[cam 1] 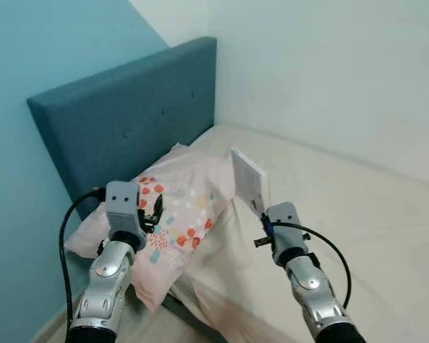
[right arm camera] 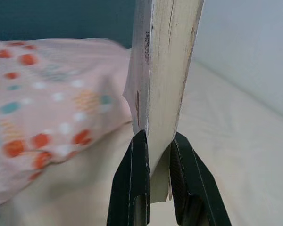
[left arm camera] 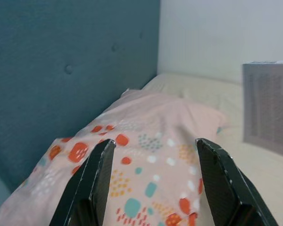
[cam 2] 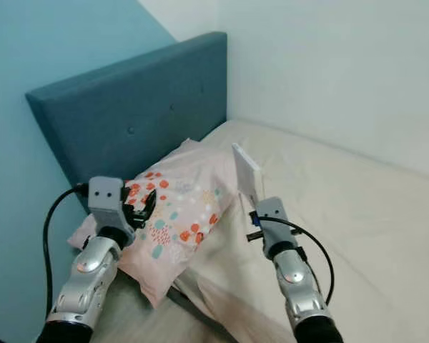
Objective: Clean up the room
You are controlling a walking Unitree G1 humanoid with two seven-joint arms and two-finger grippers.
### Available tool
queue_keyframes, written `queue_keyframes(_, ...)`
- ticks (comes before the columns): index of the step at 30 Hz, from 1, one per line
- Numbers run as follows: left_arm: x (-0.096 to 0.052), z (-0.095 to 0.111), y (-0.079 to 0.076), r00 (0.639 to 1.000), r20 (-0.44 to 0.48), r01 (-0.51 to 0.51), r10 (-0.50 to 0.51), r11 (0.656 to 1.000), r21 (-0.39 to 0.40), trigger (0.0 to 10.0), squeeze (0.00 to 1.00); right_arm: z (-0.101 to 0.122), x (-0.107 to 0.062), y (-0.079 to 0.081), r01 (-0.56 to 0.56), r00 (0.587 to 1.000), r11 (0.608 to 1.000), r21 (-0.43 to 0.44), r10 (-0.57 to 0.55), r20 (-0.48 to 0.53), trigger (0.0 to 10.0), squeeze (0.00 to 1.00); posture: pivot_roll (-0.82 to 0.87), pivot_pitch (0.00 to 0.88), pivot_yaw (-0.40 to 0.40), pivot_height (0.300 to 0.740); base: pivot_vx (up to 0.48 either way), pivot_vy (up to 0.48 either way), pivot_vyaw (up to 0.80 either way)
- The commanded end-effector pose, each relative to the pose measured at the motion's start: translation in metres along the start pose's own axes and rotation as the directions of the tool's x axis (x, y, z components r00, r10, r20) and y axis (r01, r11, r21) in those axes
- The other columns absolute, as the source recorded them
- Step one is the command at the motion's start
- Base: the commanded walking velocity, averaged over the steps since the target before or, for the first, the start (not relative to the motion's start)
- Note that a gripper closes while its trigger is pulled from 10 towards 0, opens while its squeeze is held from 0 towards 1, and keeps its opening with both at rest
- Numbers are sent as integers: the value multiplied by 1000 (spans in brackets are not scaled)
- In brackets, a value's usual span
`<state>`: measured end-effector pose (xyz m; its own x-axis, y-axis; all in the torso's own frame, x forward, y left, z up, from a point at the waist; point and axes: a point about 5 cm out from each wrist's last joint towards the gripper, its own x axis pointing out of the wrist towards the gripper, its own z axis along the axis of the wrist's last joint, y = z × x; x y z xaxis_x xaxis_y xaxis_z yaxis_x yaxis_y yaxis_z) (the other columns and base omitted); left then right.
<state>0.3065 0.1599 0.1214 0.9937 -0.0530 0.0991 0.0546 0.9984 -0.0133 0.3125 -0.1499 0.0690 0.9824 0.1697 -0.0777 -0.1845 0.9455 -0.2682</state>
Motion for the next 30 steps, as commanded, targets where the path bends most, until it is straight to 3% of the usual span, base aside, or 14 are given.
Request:
queue_keyframes(1,-2,0,8,999,-1,-40,40,999,17,10000,0,7,2,-1,1,1000,1000,4,-1,31,10000,0,105,0,-20,739,0,0,0)
queue_keyframes(12,-2,0,15,996,0,-85,85,996,33,10000,0,8,4,0,-18,999,999,-29,19,30,10000,0,100,0,-23,729,0,0,0)
queue_keyframes(15,-2,-1,13,996,-2,-84,84,996,32,10000,0,9,4,-1,-38,999,997,-74,41,34,10000,0,97,0,-25,719,0,0,0)
queue_keyframes(17,-3,-2,12,997,-4,-81,81,996,27,10000,0,10,4,-1,-77,996,984,-158,84,39,10000,0,95,0,-28,704,0,0,0)
queue_keyframes(25,-5,-3,8,998,-9,-57,57,998,27,10000,0,11,6,-4,-111,992,972,-205,121,37,10000,0,97,0,-36,679,0,0,0)
queue_keyframes(30,-8,-5,6,999,-14,-38,39,999,29,10000,0,15,7,-7,-156,984,934,-321,175,32,10000,0,94,0,-40,659,0,0,0)
